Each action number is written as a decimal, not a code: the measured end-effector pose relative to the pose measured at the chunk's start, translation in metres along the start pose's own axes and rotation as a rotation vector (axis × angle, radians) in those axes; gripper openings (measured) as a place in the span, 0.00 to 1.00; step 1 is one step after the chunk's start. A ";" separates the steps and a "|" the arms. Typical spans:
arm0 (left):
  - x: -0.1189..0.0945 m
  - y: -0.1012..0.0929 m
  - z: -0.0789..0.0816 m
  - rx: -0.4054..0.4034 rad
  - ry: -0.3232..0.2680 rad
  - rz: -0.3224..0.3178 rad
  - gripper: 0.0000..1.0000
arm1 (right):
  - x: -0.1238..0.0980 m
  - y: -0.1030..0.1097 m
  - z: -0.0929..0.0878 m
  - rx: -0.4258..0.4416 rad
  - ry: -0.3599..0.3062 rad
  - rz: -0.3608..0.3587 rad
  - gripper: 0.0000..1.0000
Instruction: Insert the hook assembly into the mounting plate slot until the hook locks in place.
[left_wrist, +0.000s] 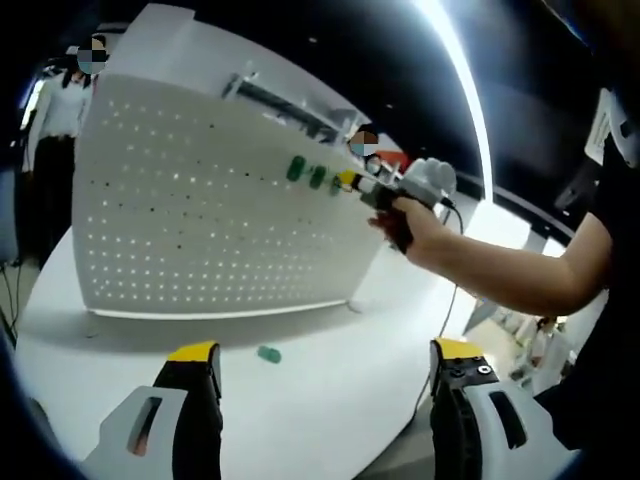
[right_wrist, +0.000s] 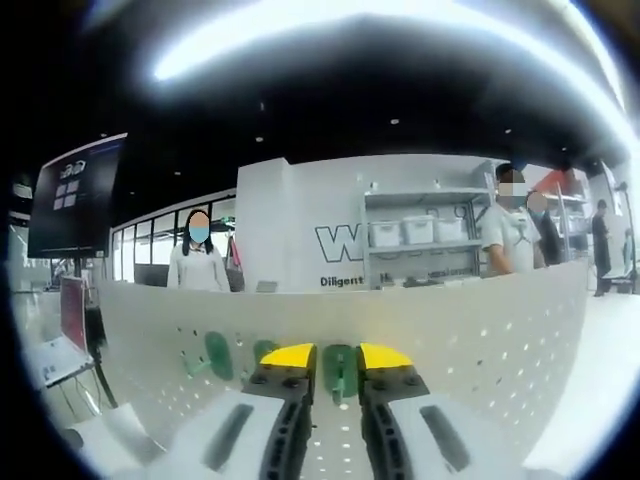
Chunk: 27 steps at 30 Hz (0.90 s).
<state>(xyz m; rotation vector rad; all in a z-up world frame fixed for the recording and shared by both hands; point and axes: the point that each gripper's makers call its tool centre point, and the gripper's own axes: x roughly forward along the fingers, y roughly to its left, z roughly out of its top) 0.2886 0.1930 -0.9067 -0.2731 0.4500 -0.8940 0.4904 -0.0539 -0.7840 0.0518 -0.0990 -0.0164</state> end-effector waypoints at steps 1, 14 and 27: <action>0.000 0.000 0.000 -0.001 0.000 0.000 0.87 | -0.001 0.000 0.002 0.001 -0.003 0.000 0.14; -0.007 0.001 -0.002 -0.003 -0.001 0.013 0.88 | -0.024 -0.013 0.013 0.004 -0.005 -0.010 0.18; -0.014 0.001 -0.008 -0.001 0.014 0.023 0.89 | -0.071 -0.029 -0.003 -0.004 0.061 -0.008 0.28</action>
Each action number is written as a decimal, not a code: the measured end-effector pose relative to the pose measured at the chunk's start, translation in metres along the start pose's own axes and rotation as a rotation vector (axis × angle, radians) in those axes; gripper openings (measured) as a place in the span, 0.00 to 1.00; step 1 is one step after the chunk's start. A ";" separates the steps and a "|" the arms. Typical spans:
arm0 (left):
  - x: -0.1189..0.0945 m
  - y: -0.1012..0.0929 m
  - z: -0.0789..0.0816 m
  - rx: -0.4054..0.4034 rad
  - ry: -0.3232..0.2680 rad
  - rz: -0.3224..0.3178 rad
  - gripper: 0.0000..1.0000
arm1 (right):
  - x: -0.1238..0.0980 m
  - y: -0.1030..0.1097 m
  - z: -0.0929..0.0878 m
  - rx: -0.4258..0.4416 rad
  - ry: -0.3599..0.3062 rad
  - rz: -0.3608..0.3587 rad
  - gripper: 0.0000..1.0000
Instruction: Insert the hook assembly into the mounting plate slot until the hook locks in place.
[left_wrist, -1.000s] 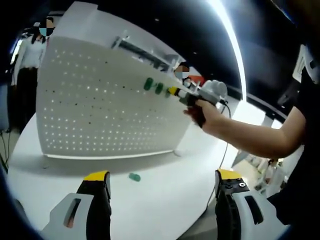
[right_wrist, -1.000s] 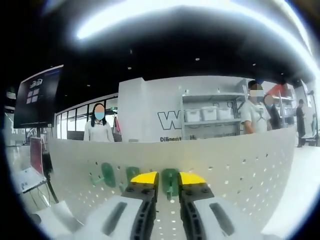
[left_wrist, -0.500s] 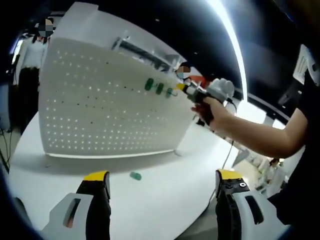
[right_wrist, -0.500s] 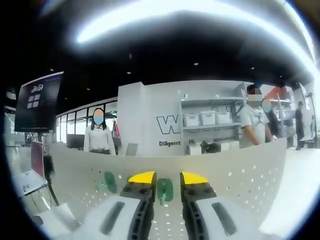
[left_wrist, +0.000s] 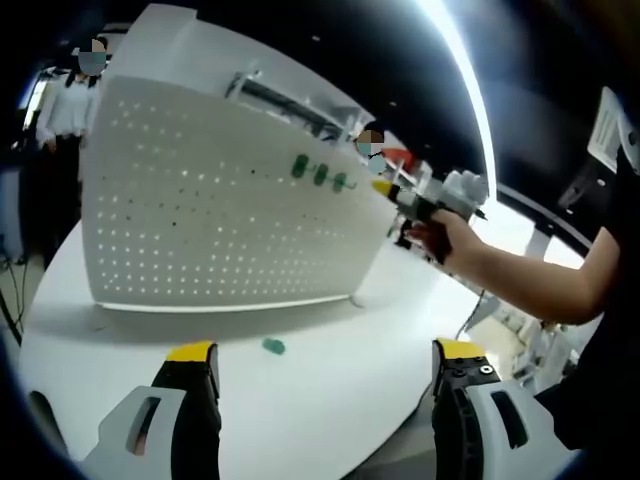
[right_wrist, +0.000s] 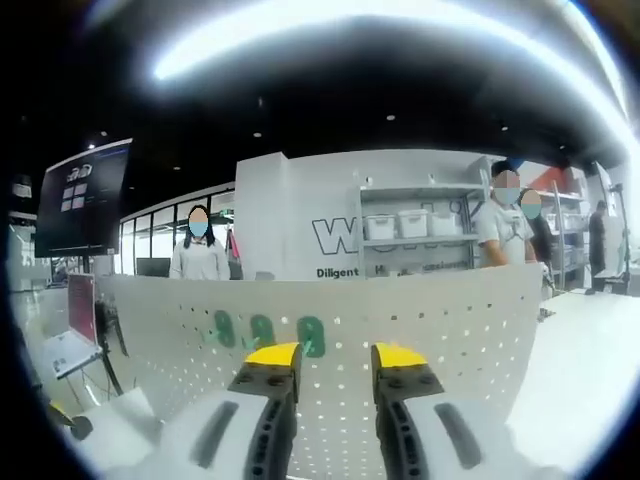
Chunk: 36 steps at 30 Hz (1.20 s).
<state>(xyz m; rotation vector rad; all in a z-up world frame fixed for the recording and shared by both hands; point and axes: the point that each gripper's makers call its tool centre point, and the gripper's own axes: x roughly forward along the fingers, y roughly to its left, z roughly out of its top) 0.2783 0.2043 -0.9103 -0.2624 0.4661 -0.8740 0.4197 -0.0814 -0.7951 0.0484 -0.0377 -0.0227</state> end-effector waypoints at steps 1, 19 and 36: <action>-0.001 0.000 0.000 0.000 0.001 0.001 0.89 | -0.003 -0.001 -0.001 0.003 0.003 0.002 0.29; -0.010 0.010 -0.010 -0.007 0.031 0.028 0.90 | -0.070 0.001 -0.066 -0.021 0.181 0.071 0.38; -0.012 0.010 -0.024 -0.012 0.063 0.043 0.90 | -0.133 0.043 -0.127 0.011 0.337 0.164 0.39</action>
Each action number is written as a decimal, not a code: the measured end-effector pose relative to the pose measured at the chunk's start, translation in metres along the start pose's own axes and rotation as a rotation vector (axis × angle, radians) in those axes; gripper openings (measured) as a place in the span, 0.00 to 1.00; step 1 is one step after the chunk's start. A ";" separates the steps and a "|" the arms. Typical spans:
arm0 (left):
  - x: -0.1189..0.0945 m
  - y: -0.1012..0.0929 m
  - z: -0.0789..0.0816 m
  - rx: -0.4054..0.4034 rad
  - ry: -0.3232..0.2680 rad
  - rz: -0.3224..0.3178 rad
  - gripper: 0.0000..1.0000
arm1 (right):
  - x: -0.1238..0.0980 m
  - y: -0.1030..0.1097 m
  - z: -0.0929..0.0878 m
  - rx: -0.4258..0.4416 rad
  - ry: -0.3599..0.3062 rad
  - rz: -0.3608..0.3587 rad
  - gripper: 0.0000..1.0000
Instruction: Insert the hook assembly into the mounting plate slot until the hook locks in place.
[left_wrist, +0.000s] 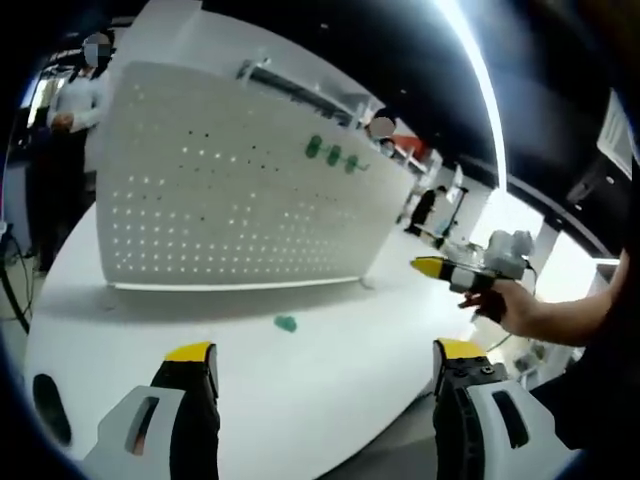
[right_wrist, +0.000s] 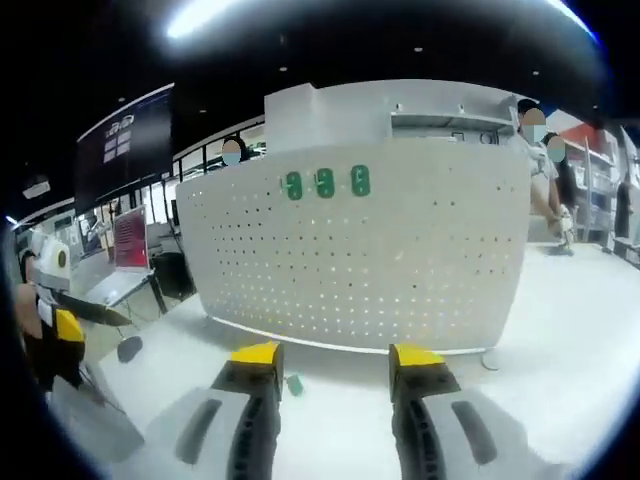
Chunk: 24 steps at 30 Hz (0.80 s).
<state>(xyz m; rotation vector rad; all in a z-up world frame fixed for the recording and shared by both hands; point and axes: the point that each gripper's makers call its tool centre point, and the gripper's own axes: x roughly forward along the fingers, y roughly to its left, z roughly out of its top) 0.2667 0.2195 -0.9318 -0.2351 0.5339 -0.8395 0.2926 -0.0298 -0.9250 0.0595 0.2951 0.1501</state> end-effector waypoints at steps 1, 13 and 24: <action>0.000 0.000 -0.001 -0.001 0.002 0.001 0.90 | -0.002 0.004 -0.005 0.003 0.010 0.006 0.39; -0.002 0.003 -0.012 -0.009 0.032 0.014 0.90 | -0.016 0.041 -0.048 0.009 0.106 0.081 0.39; -0.001 0.006 -0.024 -0.023 0.062 0.024 0.90 | -0.021 0.062 -0.070 0.009 0.164 0.129 0.39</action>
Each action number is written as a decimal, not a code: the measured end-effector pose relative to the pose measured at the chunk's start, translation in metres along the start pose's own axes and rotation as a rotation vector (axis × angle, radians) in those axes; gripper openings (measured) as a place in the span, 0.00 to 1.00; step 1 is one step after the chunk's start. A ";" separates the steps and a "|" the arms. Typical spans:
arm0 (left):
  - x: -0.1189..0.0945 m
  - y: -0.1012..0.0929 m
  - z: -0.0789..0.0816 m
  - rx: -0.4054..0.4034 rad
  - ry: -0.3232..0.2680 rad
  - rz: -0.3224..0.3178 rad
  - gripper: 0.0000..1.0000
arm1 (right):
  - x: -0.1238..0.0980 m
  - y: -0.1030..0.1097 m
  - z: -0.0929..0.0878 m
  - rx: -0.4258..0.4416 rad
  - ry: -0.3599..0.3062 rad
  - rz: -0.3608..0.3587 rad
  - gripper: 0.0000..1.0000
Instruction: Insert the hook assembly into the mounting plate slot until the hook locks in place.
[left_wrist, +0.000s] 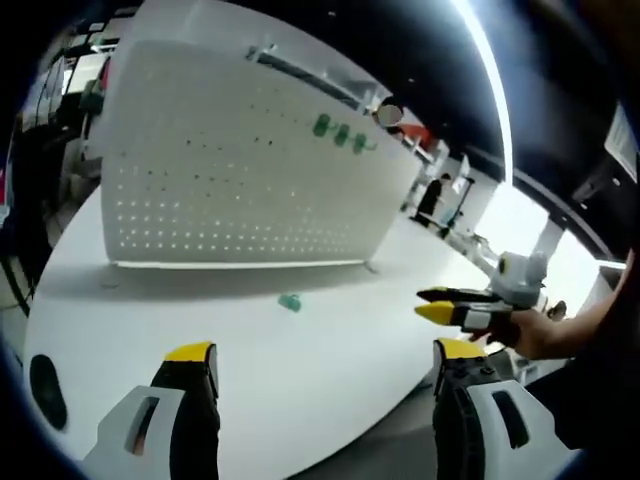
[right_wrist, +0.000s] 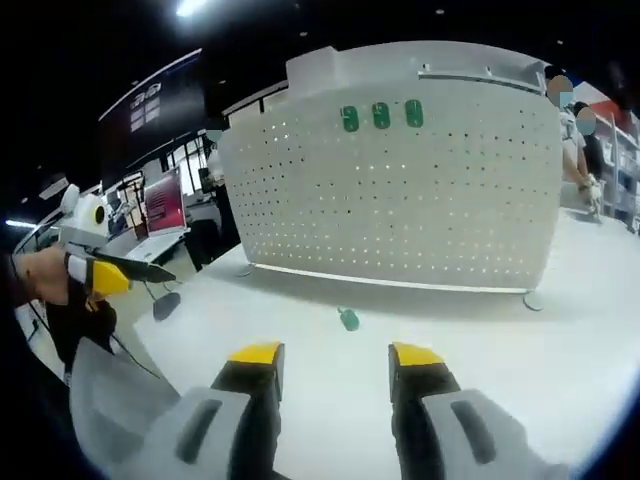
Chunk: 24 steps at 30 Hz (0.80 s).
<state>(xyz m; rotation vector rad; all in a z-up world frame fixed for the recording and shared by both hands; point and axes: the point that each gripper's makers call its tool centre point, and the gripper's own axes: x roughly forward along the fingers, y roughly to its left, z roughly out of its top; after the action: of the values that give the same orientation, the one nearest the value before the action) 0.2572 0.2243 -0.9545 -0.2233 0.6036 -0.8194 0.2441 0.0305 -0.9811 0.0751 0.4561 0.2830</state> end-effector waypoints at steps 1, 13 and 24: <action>0.000 0.000 -0.001 0.000 0.003 0.001 0.90 | 0.000 0.001 -0.001 -0.001 0.003 0.003 0.39; 0.003 0.006 -0.010 -0.014 0.033 0.012 0.89 | 0.020 0.013 -0.014 -0.003 0.047 0.051 0.39; 0.007 0.014 -0.009 -0.022 0.044 0.022 0.89 | 0.070 0.025 -0.024 0.008 0.089 0.110 0.37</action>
<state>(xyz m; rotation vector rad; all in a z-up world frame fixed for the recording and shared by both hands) 0.2637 0.2292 -0.9706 -0.2192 0.6554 -0.7988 0.2876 0.0744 -1.0287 0.0959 0.5422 0.3941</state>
